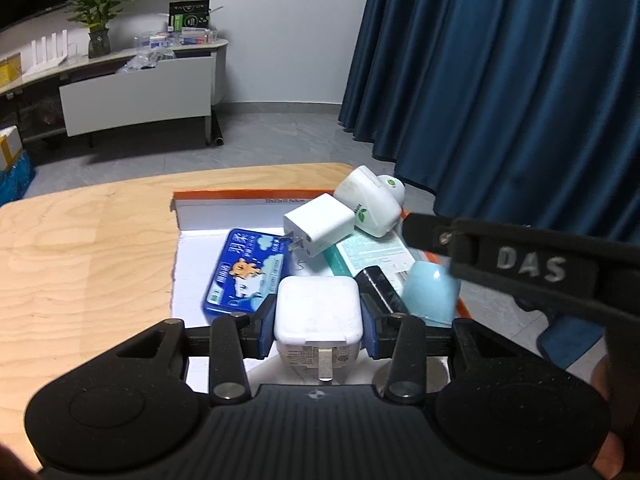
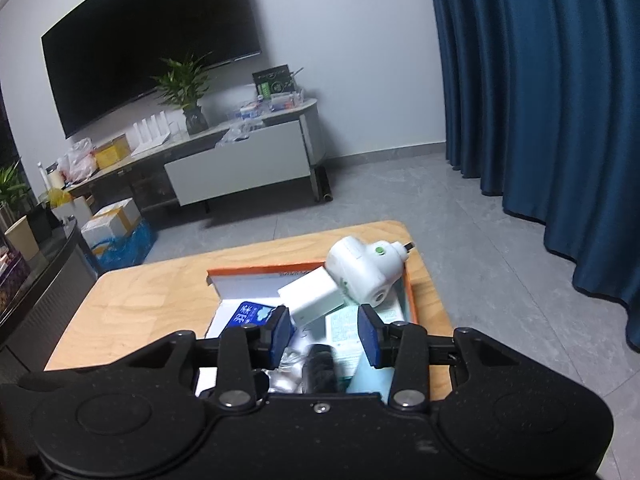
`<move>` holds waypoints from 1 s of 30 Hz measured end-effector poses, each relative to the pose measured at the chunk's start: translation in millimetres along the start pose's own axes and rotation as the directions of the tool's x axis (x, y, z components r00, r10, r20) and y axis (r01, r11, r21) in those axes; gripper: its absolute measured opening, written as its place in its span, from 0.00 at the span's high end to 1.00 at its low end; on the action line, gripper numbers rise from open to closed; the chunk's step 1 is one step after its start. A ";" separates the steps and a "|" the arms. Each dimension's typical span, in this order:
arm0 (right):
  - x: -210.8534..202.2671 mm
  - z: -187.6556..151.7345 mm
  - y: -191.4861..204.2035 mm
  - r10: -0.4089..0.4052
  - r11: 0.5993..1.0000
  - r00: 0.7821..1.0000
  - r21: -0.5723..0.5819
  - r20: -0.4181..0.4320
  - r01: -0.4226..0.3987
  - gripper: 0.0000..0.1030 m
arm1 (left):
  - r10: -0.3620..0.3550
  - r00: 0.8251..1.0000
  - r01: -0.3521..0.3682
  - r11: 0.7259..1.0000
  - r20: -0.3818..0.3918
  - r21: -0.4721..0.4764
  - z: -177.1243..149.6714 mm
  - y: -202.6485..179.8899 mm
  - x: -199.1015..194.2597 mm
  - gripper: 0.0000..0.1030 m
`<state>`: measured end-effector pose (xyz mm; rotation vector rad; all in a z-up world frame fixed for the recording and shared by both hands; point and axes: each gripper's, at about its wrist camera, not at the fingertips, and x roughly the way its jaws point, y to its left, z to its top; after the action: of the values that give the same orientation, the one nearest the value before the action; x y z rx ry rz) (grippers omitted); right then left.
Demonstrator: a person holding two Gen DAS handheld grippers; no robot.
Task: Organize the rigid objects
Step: 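Lower both chargers into the box and open both tools, then lift both open tools away from the filled box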
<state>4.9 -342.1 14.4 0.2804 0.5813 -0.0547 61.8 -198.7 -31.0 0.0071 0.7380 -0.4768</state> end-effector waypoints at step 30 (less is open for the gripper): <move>-100.8 -56.4 -6.2 -0.027 1.000 1.000 -0.015 0.002 0.027 0.25 | 0.143 0.989 -0.144 0.989 -0.023 -0.040 -34.9 -4.2 -77.2 0.00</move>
<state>-110.2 -335.3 23.1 0.2580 0.5831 -0.0769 -11.8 -164.4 -6.3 0.0262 0.7608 -0.3242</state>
